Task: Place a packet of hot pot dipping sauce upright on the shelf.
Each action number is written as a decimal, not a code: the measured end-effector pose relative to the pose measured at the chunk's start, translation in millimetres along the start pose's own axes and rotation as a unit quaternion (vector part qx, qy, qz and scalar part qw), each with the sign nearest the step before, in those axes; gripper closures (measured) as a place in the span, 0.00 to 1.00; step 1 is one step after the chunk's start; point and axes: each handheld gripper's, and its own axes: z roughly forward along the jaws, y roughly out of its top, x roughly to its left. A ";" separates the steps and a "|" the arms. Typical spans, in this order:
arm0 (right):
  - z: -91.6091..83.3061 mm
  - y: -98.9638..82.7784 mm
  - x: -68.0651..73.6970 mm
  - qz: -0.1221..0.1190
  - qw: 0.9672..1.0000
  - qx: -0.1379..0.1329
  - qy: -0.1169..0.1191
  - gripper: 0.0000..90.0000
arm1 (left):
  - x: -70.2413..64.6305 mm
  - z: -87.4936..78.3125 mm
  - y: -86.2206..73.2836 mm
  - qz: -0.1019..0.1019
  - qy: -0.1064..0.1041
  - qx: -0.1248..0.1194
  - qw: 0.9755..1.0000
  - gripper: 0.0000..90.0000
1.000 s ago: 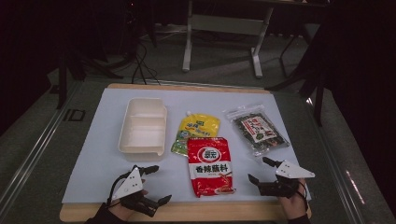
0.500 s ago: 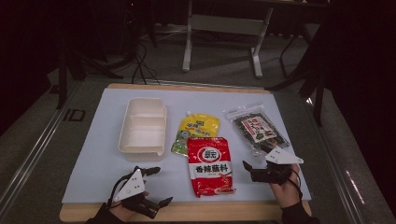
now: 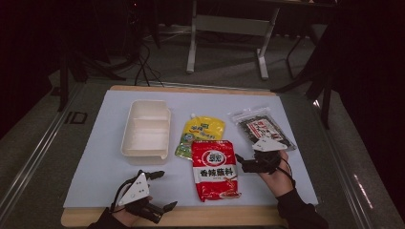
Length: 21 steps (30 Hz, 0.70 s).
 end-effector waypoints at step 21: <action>56.7 24.1 -19.2 -0.049 0.997 0.052 0.010 0.27 | 0.6 1.0 -1.2 0.002 -0.001 0.006 1.000 0.01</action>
